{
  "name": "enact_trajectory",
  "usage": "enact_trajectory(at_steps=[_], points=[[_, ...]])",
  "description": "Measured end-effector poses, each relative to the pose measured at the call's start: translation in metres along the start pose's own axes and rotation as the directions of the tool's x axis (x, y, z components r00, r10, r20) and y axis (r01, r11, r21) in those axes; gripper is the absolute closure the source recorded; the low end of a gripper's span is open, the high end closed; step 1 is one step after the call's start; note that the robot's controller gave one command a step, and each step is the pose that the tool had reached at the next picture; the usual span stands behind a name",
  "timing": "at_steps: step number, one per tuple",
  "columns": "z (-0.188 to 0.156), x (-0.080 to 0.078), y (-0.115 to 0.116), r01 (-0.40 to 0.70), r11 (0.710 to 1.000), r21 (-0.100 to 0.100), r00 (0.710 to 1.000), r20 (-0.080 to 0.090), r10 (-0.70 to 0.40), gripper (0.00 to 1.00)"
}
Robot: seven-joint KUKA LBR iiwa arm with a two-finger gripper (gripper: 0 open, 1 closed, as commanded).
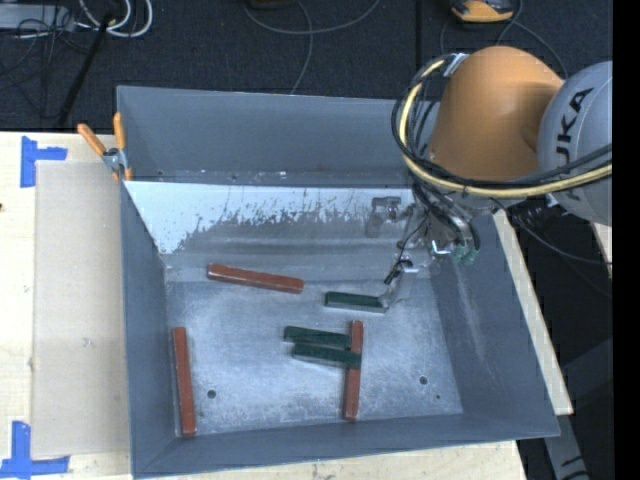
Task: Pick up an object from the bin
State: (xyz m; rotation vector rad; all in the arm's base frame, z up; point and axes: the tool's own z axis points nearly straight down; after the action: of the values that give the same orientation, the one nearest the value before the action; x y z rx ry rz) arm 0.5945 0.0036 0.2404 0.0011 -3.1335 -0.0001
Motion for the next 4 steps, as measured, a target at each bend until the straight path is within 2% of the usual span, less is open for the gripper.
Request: enact_trajectory(at_steps=[1, 2, 3, 4], points=[[0.176, 0.021, -0.055, -0.095, 0.995, 0.0, 0.995, -0.001, 0.095, 0.0], [0.171, 0.018, -0.054, -0.094, 0.996, -0.001, 0.996, 0.009, 0.094, 1.0], [0.153, 0.071, 0.007, -0.047, 0.999, -0.003, 0.999, 0.002, 0.047, 1.0], [0.154, 0.069, 0.004, -0.051, 0.999, 0.0, 0.999, 0.005, 0.051, 0.0]])
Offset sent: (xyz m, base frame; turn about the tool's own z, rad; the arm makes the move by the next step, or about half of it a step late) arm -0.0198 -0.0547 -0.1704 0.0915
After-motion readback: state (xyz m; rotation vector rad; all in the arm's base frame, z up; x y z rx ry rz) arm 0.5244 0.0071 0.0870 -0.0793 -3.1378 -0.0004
